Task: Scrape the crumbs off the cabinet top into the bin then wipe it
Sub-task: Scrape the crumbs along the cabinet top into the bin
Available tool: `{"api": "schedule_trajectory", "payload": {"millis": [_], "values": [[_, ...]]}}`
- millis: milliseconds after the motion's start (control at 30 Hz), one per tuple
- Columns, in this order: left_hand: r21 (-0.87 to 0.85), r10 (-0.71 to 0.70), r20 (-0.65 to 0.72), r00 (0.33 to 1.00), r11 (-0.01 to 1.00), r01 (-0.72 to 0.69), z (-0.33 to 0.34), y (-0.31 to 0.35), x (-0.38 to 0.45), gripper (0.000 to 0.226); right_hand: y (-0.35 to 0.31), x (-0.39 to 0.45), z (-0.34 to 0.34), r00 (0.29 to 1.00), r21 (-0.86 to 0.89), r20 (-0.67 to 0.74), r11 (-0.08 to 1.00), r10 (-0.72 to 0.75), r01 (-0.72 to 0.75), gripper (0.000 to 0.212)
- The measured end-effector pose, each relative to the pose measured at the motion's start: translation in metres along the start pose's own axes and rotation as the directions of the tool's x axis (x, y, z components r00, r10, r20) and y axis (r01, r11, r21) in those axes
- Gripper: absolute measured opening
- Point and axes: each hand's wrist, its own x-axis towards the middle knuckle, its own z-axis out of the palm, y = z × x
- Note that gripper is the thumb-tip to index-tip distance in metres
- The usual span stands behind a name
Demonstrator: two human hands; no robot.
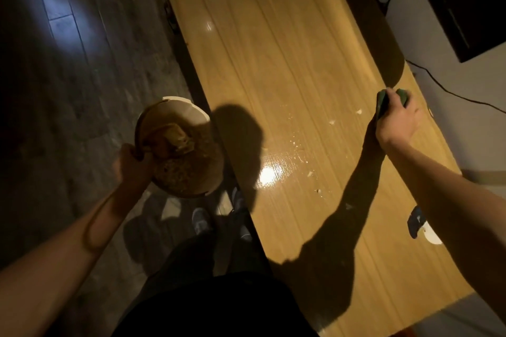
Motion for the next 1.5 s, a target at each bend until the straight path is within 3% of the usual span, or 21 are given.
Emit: {"api": "schedule_trajectory", "payload": {"millis": [200, 367, 433, 533, 600, 733, 900, 1067, 1200, 1300, 1400, 1500], "values": [[0.071, -0.054, 0.007, 0.999, 0.996, 0.053, 0.000, -0.010, 0.002, 0.029, -0.075, -0.067, 0.028, 0.981, 0.011, -0.009, 0.980, -0.196, 0.196, 0.055], [-0.021, 0.001, 0.026, 1.000, 1.000, 0.000, -0.003, -0.007, -0.010, 0.054, -0.173, -0.152, 0.060, 0.949, 0.071, -0.022, 0.946, -0.316, 0.316, 0.053], [-0.021, 0.022, 0.037, 0.999, 1.000, -0.021, -0.002, -0.014, -0.012, 0.046, -0.212, -0.185, 0.074, 0.909, 0.093, 0.028, 0.907, -0.415, 0.411, 0.055], [-0.025, 0.013, 0.067, 0.998, 1.000, -0.011, -0.002, -0.019, -0.013, 0.030, -0.255, -0.217, 0.092, 0.798, 0.100, 0.213, 0.825, -0.564, 0.556, 0.071], [-0.030, 0.019, 0.064, 0.998, 0.999, -0.017, -0.004, -0.017, -0.014, 0.028, -0.275, -0.226, 0.095, 0.740, 0.126, 0.304, 0.795, -0.600, 0.593, 0.078], [-0.029, -0.004, 0.097, 0.995, 1.000, 0.007, -0.005, -0.016, -0.014, 0.041, -0.290, -0.226, 0.091, 0.758, 0.223, 0.323, 0.824, -0.567, 0.521, 0.070], [0.031, -0.032, 0.073, 0.997, 0.999, 0.030, -0.004, -0.013, -0.010, 0.039, -0.251, -0.180, 0.061, 0.862, 0.317, 0.216, 0.868, -0.459, 0.382, 0.057], [0.002, -0.045, 0.068, 0.997, 0.999, 0.045, -0.005, -0.010, -0.003, 0.038, -0.176, -0.091, 0.029, 0.983, 0.296, 0.035, 0.941, -0.180, 0.162, 0.051], [0.006, -0.059, 0.036, 0.998, 0.998, 0.059, -0.004, -0.003, 0.003, 0.044, -0.110, -0.008, 0.008, 0.999, 0.226, -0.024, 0.974, 0.024, -0.018, 0.053], [-0.003, -0.064, 0.006, 0.998, 0.998, 0.064, -0.001, 0.003, 0.008, 0.040, -0.075, 0.037, 0.001, 0.990, 0.223, 0.012, 0.965, 0.138, -0.137, 0.056], [0.022, -0.065, -0.008, 0.998, 0.998, 0.065, 0.002, 0.003, 0.010, 0.034, -0.066, 0.044, 0.011, 0.993, 0.174, 0.015, 0.978, 0.116, -0.117, 0.062], [0.037, -0.066, -0.002, 0.998, 0.997, 0.066, 0.004, 0.006, 0.011, 0.042, -0.080, 0.029, 0.026, 0.998, 0.053, -0.068, 0.998, 0.018, -0.015, 0.058]]}}
